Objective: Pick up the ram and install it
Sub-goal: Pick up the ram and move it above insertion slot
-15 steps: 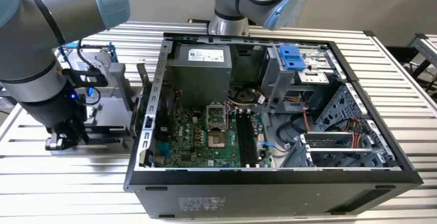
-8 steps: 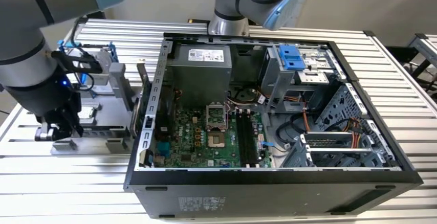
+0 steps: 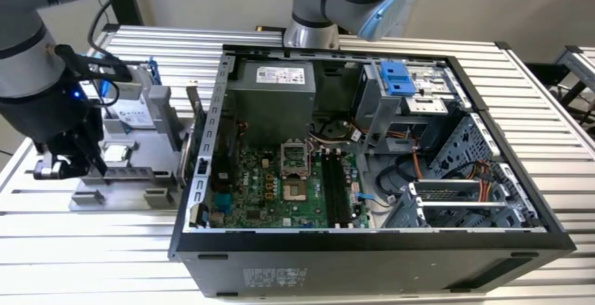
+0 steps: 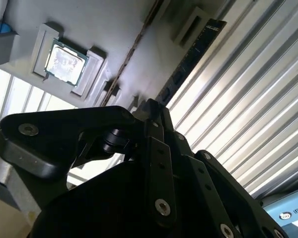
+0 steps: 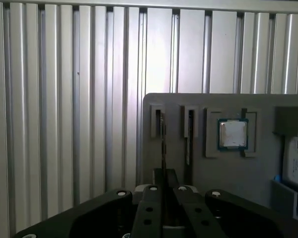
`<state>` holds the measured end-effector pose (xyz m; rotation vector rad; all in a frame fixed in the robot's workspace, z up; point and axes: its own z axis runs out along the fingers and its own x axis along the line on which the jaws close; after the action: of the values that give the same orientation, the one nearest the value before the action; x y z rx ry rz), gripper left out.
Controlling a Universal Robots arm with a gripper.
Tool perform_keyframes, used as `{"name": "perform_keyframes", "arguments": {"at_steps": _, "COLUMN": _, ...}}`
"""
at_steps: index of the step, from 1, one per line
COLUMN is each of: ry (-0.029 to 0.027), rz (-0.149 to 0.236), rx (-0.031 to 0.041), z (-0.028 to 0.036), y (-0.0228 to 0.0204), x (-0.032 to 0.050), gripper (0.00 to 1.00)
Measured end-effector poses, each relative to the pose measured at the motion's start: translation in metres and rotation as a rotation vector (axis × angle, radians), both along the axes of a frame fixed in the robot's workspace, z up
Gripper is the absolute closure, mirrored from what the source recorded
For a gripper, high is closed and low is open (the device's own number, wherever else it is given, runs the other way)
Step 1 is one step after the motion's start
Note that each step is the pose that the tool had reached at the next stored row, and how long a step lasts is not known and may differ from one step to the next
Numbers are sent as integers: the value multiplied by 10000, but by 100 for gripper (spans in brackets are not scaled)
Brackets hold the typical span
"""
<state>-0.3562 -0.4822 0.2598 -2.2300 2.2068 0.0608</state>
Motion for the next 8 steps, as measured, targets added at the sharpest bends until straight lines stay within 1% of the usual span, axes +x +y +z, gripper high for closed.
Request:
{"name": "perform_keyframes", "arguments": {"at_steps": 3, "ry": -1, "rz": -1, "rx": -3, "z": 70, "y": 0, "x": -1, "gripper": 100}}
{"name": "perform_keyframes", "arguments": {"at_steps": 8, "ry": -2, "rz": -2, "rx": -2, "z": 290, "y": 1, "x": -1, "gripper": 100}}
